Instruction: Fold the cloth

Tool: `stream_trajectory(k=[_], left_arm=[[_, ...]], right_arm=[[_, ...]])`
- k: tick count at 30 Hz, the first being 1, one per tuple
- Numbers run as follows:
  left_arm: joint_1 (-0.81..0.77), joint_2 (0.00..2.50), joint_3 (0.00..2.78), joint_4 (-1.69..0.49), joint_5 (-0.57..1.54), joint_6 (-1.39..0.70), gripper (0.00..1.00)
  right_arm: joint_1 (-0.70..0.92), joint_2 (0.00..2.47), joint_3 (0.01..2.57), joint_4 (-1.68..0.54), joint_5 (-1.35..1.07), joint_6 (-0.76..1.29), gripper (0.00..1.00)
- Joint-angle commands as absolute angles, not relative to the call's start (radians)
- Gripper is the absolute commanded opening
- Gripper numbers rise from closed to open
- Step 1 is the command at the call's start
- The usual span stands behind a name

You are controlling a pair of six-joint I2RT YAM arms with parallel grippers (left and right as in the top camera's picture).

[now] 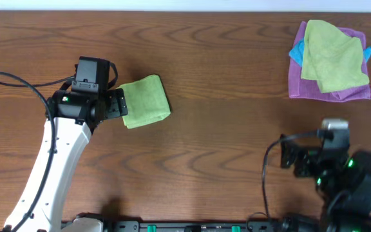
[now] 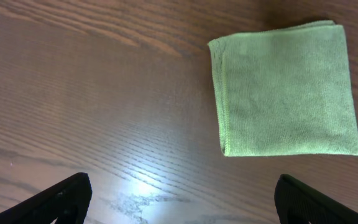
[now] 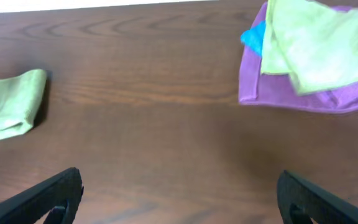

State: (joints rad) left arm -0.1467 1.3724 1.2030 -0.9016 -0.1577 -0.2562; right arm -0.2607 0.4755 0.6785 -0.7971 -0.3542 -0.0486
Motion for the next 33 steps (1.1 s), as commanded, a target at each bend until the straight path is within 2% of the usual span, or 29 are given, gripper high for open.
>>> stream_trajectory(k=[1,5,21,25,29,33], left_arm=[[-0.144,1.369,1.22,-0.892,-0.163,-0.228,0.95],[-0.144,1.369,1.22,-0.874,-0.16,-0.204,0.95],[-0.144,1.369,1.218,-0.778,-0.103,-0.205,0.95],[-0.144,1.369,1.218,-0.816,-0.099,-0.204,0.95],[-0.144,1.369,1.212,-0.883,-0.096,-0.2,0.95],[-0.144,1.369,1.211,-0.894,-0.054,-0.176,0.95]], right_arm=[[-0.269,0.405,0.577,-0.804,-0.367,0.007,0.99],[-0.269,0.398,0.512,-0.795,-0.25,0.034,0.99],[-0.269,0.4,0.494,-0.917,-0.25,0.033,0.99],[-0.267,0.401,0.487,-1.013,-0.25,0.033,0.99],[-0.267,0.351,0.415,-0.688,-0.25,0.033,0.99],[-0.267,0.308,0.343,-0.627,-0.251,0.033,0.99]])
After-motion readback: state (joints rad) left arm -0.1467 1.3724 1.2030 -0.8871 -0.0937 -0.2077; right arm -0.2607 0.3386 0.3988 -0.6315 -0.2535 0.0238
